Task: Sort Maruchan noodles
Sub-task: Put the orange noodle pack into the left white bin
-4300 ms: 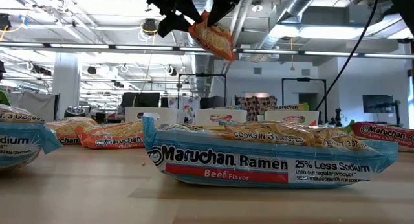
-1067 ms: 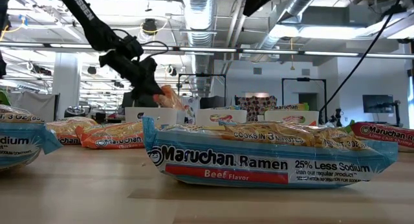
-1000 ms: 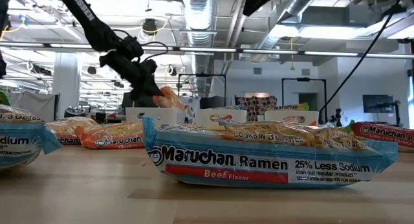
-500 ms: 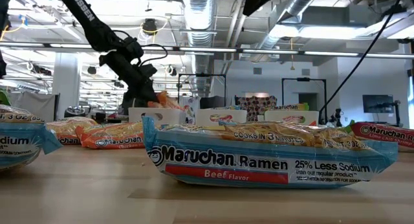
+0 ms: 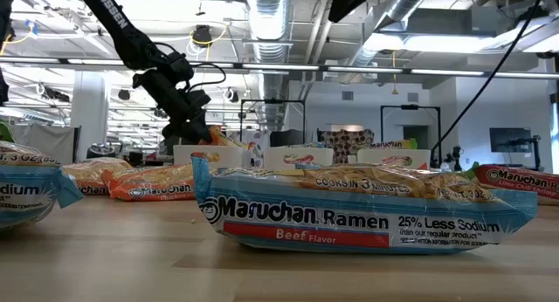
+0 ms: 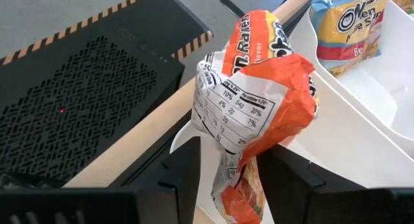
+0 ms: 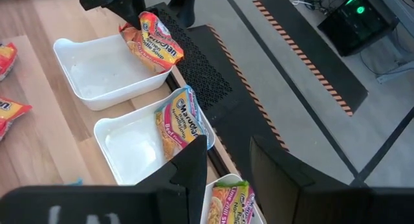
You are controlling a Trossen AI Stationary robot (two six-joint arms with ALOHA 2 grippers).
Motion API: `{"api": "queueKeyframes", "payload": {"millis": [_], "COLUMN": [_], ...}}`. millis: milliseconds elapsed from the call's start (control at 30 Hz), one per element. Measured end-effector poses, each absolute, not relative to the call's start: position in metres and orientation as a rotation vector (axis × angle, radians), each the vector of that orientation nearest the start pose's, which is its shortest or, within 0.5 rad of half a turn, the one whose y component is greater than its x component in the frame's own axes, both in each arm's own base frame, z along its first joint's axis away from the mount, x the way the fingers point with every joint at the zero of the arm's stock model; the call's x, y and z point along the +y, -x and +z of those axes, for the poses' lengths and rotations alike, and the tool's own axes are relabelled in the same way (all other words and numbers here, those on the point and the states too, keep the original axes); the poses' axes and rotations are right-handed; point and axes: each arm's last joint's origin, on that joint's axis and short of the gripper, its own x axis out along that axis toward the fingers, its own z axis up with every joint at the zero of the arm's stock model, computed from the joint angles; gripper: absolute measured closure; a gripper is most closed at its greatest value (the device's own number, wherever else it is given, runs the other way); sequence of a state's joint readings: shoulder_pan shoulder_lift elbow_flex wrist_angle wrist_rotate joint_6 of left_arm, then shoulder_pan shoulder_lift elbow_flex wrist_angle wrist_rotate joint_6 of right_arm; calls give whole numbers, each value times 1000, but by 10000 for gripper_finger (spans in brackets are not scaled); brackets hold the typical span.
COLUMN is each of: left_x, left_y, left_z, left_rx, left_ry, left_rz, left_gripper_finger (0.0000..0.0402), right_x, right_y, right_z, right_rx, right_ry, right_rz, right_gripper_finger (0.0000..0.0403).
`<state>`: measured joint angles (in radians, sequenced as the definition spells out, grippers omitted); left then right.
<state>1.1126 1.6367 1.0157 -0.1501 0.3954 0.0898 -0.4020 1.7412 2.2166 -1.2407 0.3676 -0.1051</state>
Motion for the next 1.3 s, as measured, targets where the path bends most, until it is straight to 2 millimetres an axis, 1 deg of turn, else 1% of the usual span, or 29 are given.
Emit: {"api": "queueKeyframes", "payload": {"millis": [167, 267, 333, 500, 633, 833, 1000, 1167, 1300], "left_x": [299, 298, 298, 300, 303, 304, 302, 305, 313], "left_y": [-159, -159, -159, -163, -167, -167, -165, -158, -151], "left_z": [210, 215, 215, 205, 199, 188, 186, 186, 194], "left_rx": [578, 561, 564, 562, 551, 582, 602, 598, 567], "left_ry": [497, 485, 486, 554, 576, 643, 660, 685, 706], "left_rz": [655, 656, 663, 659, 655, 654, 653, 674, 661], "left_gripper_finger": [263, 264, 264, 264, 264, 264, 264, 264, 264], "right_x": [-136, -136, -137, -138, -138, -138, -138, -138, -138], "right_y": [-294, -294, -294, -297, -298, -298, -298, -298, -298], "right_z": [463, 464, 464, 467, 468, 468, 469, 469, 469], "right_rx": [821, 819, 808, 764, 749, 748, 746, 739, 735], "right_ry": [81, 81, 81, 82, 82, 82, 80, 64, 52], "right_rz": [-689, -690, -691, -698, -700, -700, -701, -708, -712], "right_gripper_finger": [262, 262, 262, 262, 262, 262, 262, 262, 262]}}
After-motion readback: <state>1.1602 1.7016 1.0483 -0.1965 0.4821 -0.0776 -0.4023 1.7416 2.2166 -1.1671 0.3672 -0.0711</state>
